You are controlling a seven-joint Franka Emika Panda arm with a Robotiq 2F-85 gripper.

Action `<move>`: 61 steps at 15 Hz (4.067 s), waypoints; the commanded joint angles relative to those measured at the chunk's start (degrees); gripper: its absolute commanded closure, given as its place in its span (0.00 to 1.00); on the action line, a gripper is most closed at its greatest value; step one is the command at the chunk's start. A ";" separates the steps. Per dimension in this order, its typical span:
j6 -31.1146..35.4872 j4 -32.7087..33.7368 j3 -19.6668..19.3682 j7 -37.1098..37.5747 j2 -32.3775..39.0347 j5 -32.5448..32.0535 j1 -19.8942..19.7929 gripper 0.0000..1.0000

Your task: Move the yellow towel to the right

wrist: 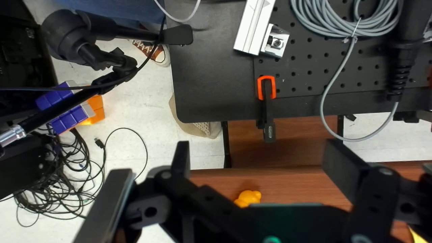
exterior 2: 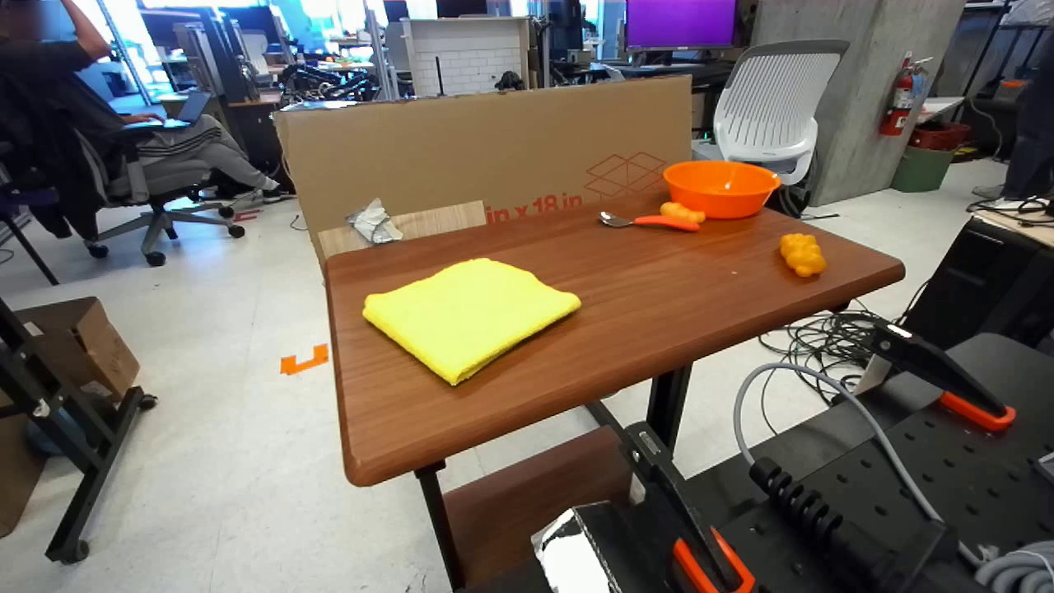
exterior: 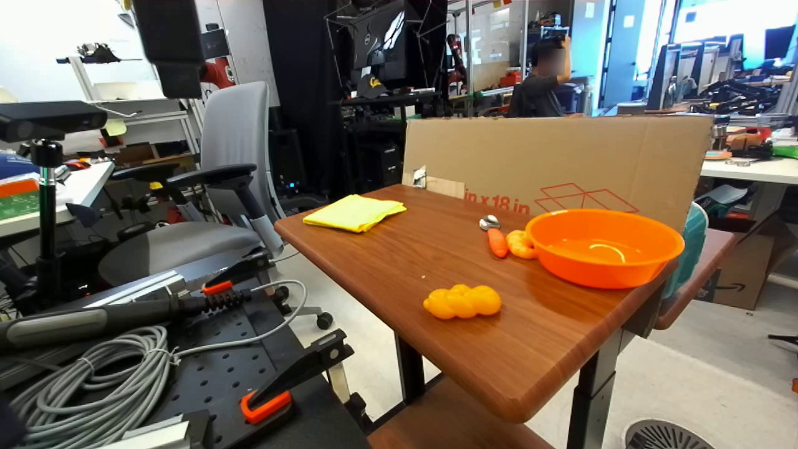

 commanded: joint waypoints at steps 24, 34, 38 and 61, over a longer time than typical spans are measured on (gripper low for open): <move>25.37 22.19 24.19 38.24 41.39 1.72 19.84 0.00; 30.59 32.47 17.57 35.17 58.02 2.49 27.38 0.00; 30.23 35.50 16.30 32.86 62.07 3.54 28.19 0.00; 27.36 42.79 15.45 19.45 68.57 12.11 22.90 0.00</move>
